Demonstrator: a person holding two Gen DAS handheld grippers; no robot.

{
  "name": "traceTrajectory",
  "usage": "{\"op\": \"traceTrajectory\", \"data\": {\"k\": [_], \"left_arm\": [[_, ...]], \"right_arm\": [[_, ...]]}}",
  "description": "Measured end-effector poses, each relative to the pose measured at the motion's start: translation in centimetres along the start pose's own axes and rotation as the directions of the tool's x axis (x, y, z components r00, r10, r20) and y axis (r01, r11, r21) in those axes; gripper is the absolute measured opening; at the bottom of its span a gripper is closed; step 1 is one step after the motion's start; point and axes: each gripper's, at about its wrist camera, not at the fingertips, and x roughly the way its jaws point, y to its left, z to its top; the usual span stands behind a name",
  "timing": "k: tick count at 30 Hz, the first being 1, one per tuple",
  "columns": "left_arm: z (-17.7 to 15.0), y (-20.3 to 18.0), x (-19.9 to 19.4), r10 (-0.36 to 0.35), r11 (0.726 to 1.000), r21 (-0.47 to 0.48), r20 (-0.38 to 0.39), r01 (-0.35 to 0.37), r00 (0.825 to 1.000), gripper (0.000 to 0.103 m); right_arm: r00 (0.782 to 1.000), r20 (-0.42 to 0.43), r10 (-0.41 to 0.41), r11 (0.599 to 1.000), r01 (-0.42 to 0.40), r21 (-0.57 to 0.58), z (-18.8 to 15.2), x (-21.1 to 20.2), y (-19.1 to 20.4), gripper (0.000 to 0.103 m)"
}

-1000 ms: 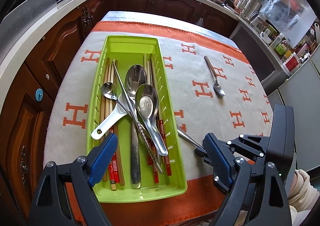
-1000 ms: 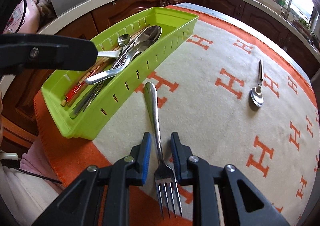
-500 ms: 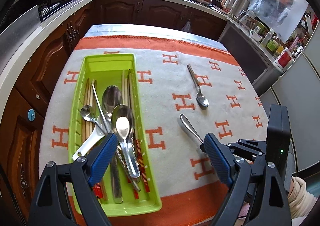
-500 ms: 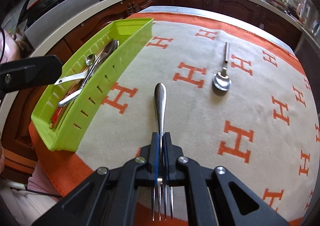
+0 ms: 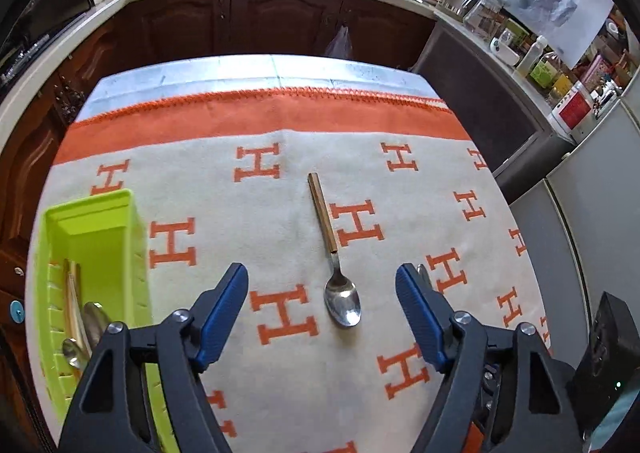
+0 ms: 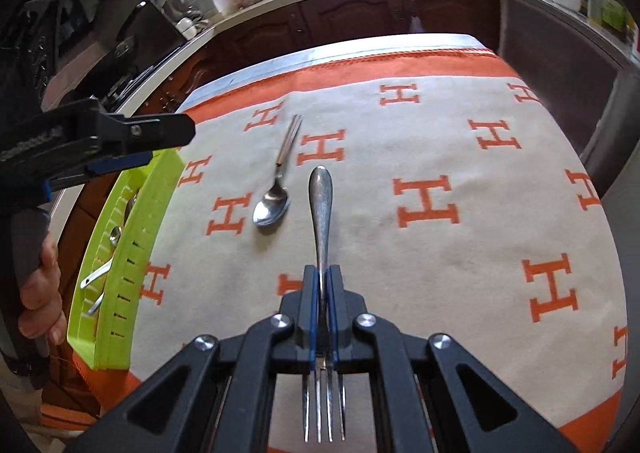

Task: Organize utensils
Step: 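Grasp the last steel spoon with the left gripper while the right gripper holds the fork, then carry the spoon and fork into the green tray and open both grippers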

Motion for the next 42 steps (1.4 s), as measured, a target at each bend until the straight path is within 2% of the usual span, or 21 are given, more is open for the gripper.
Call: {"op": "traceTrajectory", "data": {"k": [3,5,8,10,11,12,13,15,20,24,29,34,37,42], "left_arm": [[0.9,-0.2,3.5,0.000,0.999,-0.041,-0.069,-0.003,0.998,0.061],[1.2,-0.3,5.1,0.011,0.998,-0.060,-0.093,-0.017,0.996,0.058],[1.3,-0.6,6.8,0.033,0.997,-0.065,-0.114,-0.040,0.993,0.048],[1.1,-1.0,7.7,0.044,0.997,-0.063,-0.129,-0.053,0.991,0.034],[0.9,-1.2,8.1,0.057,0.996,-0.058,-0.134,-0.066,0.989,0.031],[0.8,-1.6,8.0,0.081,0.995,-0.044,-0.106,-0.086,0.991,0.027],[0.6,-1.8,8.2,0.099,0.994,-0.030,-0.101,-0.103,0.990,0.012],[0.4,-2.1,8.4,0.129,0.991,-0.017,-0.082,-0.131,0.988,0.005],[-0.2,-1.7,8.0,0.090,0.996,-0.023,-0.072,-0.092,0.993,0.004],[-1.0,-0.8,5.9,0.057,0.998,-0.034,-0.059,-0.059,0.997,0.003],[-2.0,0.2,1.8,0.018,0.999,-0.032,-0.029,-0.019,0.999,0.004],[-3.3,1.5,-2.9,-0.001,0.999,-0.033,0.005,0.001,1.000,0.004],[-4.6,3.3,-6.0,0.021,0.999,-0.046,0.029,-0.019,0.999,0.004],[-7.7,8.5,-9.9,0.093,0.989,-0.117,0.045,-0.087,0.995,0.004]], "right_arm": [[1.000,-0.001,-0.006,0.998,0.006,0.066,0.2,0.4,-1.8,0.004],[1.000,0.001,-0.007,0.996,0.007,0.094,0.2,0.5,-2.7,0.004],[1.000,0.001,-0.004,0.993,0.004,0.120,0.3,0.6,-3.5,0.004],[1.000,0.004,-0.003,0.992,0.002,0.126,0.2,0.7,-3.8,0.004],[1.000,0.005,-0.001,0.992,0.000,0.127,0.2,0.6,-4.0,0.004],[1.000,0.007,-0.002,0.992,0.001,0.130,0.2,0.6,-4.0,0.004],[1.000,0.008,0.001,0.991,-0.002,0.133,0.2,0.6,-4.1,0.004],[1.000,0.012,0.007,0.990,-0.008,0.142,0.1,0.5,-4.2,0.004],[0.999,0.018,0.037,0.985,-0.040,0.169,0.4,0.4,-4.8,0.004],[0.998,0.023,0.061,0.980,-0.065,0.186,0.7,0.2,-4.9,0.004],[0.996,0.024,0.081,0.980,-0.084,0.178,0.9,0.0,-4.2,0.004],[0.993,0.012,0.120,0.982,-0.121,0.145,1.1,-0.1,-1.8,0.004],[0.988,0.003,0.152,0.983,-0.151,0.102,1.3,-0.3,0.7,0.004],[0.976,-0.033,0.216,0.976,-0.215,0.037,1.6,-0.3,5.5,0.004]]}}
